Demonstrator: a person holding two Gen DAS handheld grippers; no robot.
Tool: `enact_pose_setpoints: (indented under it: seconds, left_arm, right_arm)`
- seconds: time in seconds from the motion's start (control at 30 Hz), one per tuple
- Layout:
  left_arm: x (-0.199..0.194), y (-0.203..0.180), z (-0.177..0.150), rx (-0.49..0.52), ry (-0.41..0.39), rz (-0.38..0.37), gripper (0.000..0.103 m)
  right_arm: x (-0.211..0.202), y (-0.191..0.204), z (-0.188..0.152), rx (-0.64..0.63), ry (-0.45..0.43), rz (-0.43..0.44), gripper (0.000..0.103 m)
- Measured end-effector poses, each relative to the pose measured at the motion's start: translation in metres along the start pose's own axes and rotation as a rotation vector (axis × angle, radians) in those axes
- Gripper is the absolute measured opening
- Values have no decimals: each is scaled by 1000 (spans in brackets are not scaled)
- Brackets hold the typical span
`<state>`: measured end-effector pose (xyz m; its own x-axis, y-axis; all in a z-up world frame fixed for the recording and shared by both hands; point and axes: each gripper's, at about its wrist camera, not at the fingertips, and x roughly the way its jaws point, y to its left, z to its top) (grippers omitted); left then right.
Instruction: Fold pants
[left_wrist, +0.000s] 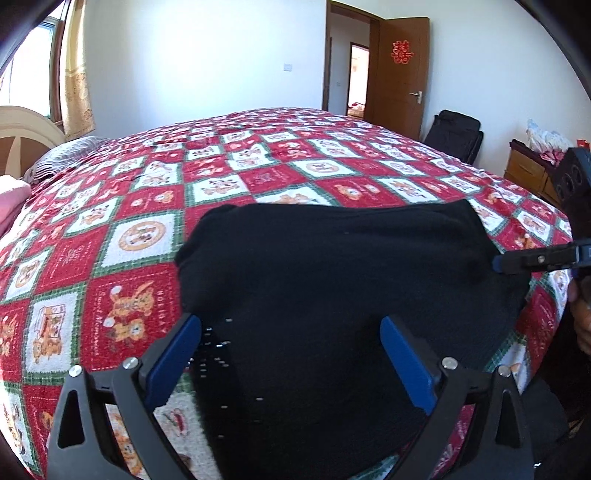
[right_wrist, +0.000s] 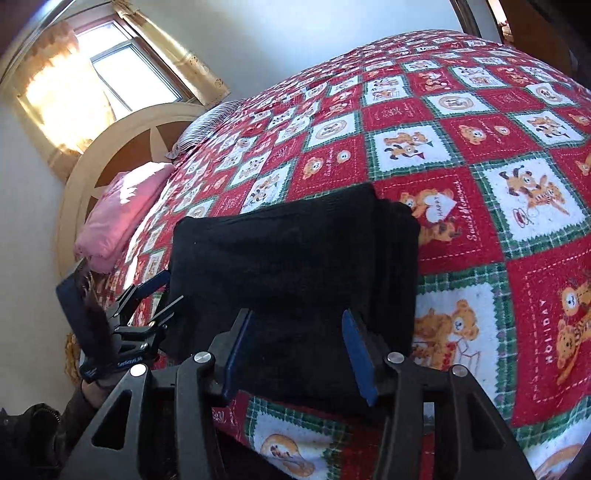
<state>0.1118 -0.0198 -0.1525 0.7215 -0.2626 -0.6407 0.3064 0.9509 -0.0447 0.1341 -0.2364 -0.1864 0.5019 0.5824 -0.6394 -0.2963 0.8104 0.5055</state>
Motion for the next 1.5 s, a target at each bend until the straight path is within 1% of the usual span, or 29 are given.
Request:
enact_pose_setpoints:
  seconds: [0.1,0.2,0.23,0.27,0.33,0.43,0.57,0.63,0.77,0.93,0.97,1.03,1.1,1.13,1.17,1.2,1.3,1.33,1.37,1.4,1.43,1.47,1.5]
  left_arm:
    - [-5,11,1,-21,-12,18,100]
    - [-9,26,2,-58,-36,32,101]
    - [-9,32,2,-75,-38,29,102]
    - [-8,36,2,-94,-40,16,102]
    - [-5,40,2,-118,-36,2,102]
    - [-2,37,-1,-110,-31,-12,102]
    - [3,35,-3,-123,-19,-44,102]
    - [6,34,-5,-124,-12,-56,102]
    - [10,32,-8,-120,-14,-66,103]
    - [13,34,-7,-135,-15,-97,103]
    - [12,35,-7,-137,-16,-105,103]
    - [11,38,-7,-153,-23,-127,101]
    - [9,41,-6,-175,-40,-174,83]
    - [8,42,-6,-187,-41,-189,78]
    - [8,43,-7,-191,-44,-193,74]
    - [8,42,-7,-185,-45,-192,72]
    - [7,41,-7,-181,-52,-189,58]
    - [6,41,-6,-181,-57,-203,47]
    - [5,41,-6,-177,-60,-205,40]
    - [3,40,-6,-176,-63,-202,38]
    - [2,40,-5,-176,-67,-205,29]
    - [0,40,-5,-175,-73,-205,24]
    - [-2,41,-5,-176,-75,-200,23]
  right_arm:
    - [-4,-3,0,-3,-9,20,51]
    - [-14,-3,3,-4,-38,16,52]
    - [-19,-3,3,-2,-63,-3,52]
    - [-26,-6,5,1,-93,-44,52]
    - [-33,-15,8,31,-121,-90,52]
    - [-29,-28,8,98,-102,-59,57]
    - [-8,-30,5,106,-60,-68,63]
    - [-2,-32,4,110,-53,-68,63]
    - [2,-36,4,109,-66,-69,63]
    - [12,-32,5,87,-68,-108,63]
    - [12,-32,6,91,-68,-110,63]
    - [11,-33,5,89,-69,-112,57]
    - [9,-32,4,90,-67,-75,35]
    - [9,-30,4,86,-67,-57,33]
    - [8,-26,4,62,-70,-64,31]
    - [7,-23,4,44,-73,-75,30]
    - [4,-16,3,19,-85,-84,28]
    - [1,-14,3,15,-91,-83,28]
    - [-1,-12,3,13,-98,-79,28]
    - [-3,-9,4,10,-103,-76,28]
    - [-6,-5,5,-3,-113,-79,28]
    - [-7,-2,6,-13,-118,-79,27]
    - [-9,2,8,-22,-123,-78,27]
